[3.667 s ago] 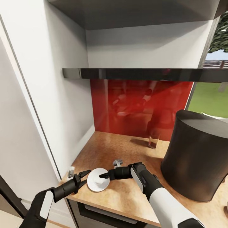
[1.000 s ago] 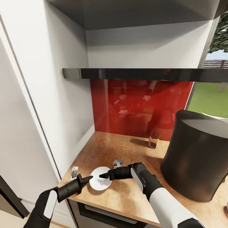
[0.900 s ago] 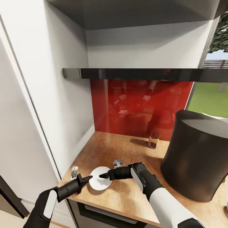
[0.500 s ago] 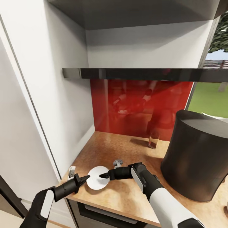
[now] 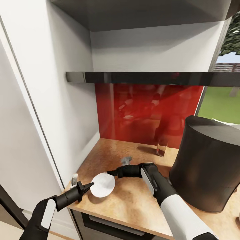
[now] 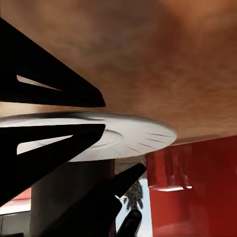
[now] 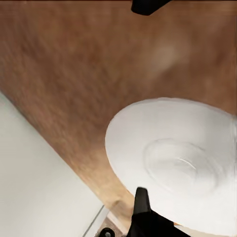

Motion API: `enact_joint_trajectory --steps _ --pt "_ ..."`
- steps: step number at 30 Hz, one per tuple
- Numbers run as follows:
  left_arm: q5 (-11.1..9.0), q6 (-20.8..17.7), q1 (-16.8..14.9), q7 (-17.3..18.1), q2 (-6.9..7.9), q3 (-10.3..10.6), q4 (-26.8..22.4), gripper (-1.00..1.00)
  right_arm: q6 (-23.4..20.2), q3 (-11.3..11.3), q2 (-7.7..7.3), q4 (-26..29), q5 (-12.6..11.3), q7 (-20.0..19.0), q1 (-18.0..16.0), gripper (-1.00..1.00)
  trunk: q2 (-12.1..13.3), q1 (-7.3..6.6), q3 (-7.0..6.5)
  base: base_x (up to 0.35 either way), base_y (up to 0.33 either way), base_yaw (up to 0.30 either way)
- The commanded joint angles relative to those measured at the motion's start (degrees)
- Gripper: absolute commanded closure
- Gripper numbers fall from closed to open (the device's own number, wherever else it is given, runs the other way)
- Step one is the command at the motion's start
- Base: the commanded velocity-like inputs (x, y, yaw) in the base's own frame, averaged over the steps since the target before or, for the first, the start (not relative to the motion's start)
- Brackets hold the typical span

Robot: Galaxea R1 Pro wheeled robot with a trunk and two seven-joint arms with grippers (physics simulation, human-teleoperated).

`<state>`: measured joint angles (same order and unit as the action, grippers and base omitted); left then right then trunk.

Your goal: Set up a coffee station on the kitchen countertop: keep the coffee maker on the countertop, move the bottle of coffee from the kitchen shelf to the counter next to the coffee maker, place a paper coffee filter on top of the coffee maker, put the saucer next to the coffee maker with the coffee cup on the saucer, and place the electric kettle next to the coffee maker.

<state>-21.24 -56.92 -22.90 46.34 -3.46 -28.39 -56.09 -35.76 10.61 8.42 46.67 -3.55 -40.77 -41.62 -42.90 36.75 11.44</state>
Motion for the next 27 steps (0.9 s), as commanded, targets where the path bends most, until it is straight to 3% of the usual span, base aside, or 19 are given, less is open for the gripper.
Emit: enact_joint_trajectory --steps 1,6,10,18,27 --pt "0.3 -0.1 0.0 0.3 -0.06 -0.2 -0.1 1.0 -0.2 0.0 -0.66 0.5 -0.4 0.1 0.0 -1.0 -0.1 0.01 0.09 0.0 0.0 0.0" --pt "0.2 -0.2 0.1 0.4 -0.11 0.2 -2.5 1.0 3.9 0.2 -3.99 4.0 -0.3 0.1 0.0 -1.0 -0.1 0.01 0.09 0.0 0.0 0.0" --pt "0.2 -0.2 0.1 0.3 -0.22 0.7 -5.4 1.0 4.9 0.1 -4.89 4.3 -0.4 0.0 0.0 -1.0 -0.1 0.01 0.09 0.0 0.0 0.0" --pt "0.3 -0.2 0.1 0.3 -0.32 0.7 -6.2 1.0 7.9 0.4 -6.06 4.2 -0.4 -0.2 0.0 -1.0 -0.1 0.01 0.09 -0.042 0.0 0.0" --pt "0.3 -0.1 0.2 0.3 -0.26 0.7 -6.2 1.0 8.2 0.4 -6.07 4.0 -0.3 -0.1 0.0 -1.0 -0.1 0.01 0.09 -0.3 0.0 0.0"
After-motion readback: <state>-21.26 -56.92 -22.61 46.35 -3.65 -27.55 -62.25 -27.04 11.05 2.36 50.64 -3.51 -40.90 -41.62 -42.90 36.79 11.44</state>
